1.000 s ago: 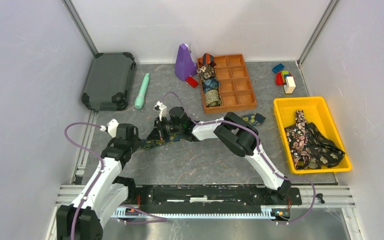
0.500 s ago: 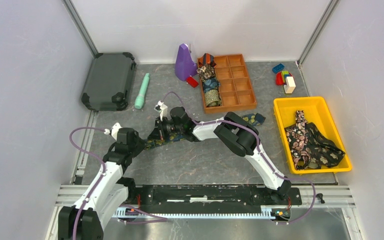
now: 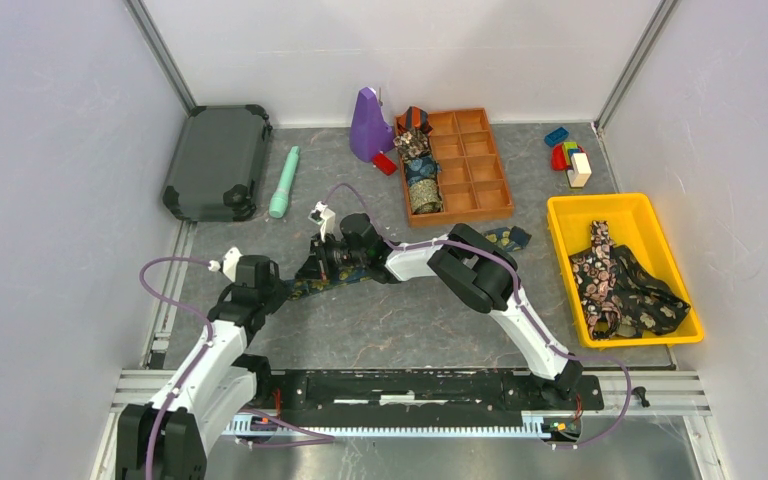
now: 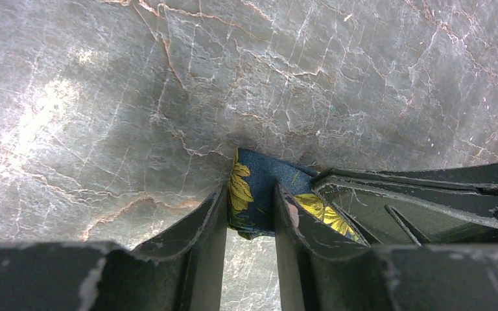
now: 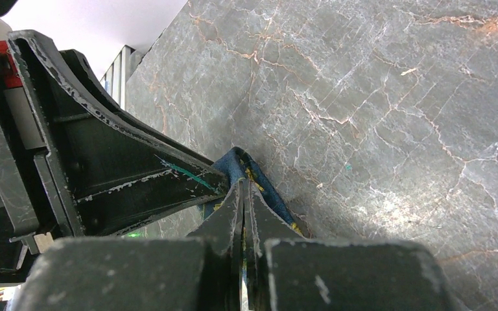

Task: Roll the ties
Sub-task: Roll the tie at the center of the board.

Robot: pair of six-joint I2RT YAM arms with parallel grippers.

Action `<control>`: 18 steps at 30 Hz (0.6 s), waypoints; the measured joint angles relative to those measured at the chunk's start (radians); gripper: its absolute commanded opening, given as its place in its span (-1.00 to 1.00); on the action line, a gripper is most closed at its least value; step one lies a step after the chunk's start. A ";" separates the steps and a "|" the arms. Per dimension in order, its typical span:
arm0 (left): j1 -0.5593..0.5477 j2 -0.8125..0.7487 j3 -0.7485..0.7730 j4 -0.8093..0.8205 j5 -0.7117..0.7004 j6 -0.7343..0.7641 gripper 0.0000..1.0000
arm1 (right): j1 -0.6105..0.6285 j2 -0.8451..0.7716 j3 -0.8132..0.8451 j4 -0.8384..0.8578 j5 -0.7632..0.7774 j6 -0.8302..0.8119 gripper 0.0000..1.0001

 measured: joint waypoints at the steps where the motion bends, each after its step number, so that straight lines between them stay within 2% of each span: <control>1: 0.000 0.001 0.000 0.001 0.000 -0.002 -0.34 | 0.000 0.000 0.000 0.000 0.000 0.000 -1.00; 7: -0.005 0.015 0.000 0.013 -0.004 -0.005 -0.62 | -0.001 0.000 0.000 0.004 0.000 0.004 -0.99; 9: -0.011 0.021 0.000 0.017 -0.006 -0.005 -0.68 | -0.001 0.000 -0.002 0.008 -0.001 0.004 -0.91; 13: -0.034 0.032 0.004 0.021 -0.022 -0.005 -0.76 | -0.001 -0.006 -0.015 -0.006 0.006 -0.013 -0.62; 18: -0.064 0.039 0.021 0.002 -0.053 -0.005 -0.83 | -0.001 -0.102 -0.109 -0.049 0.043 -0.050 -0.55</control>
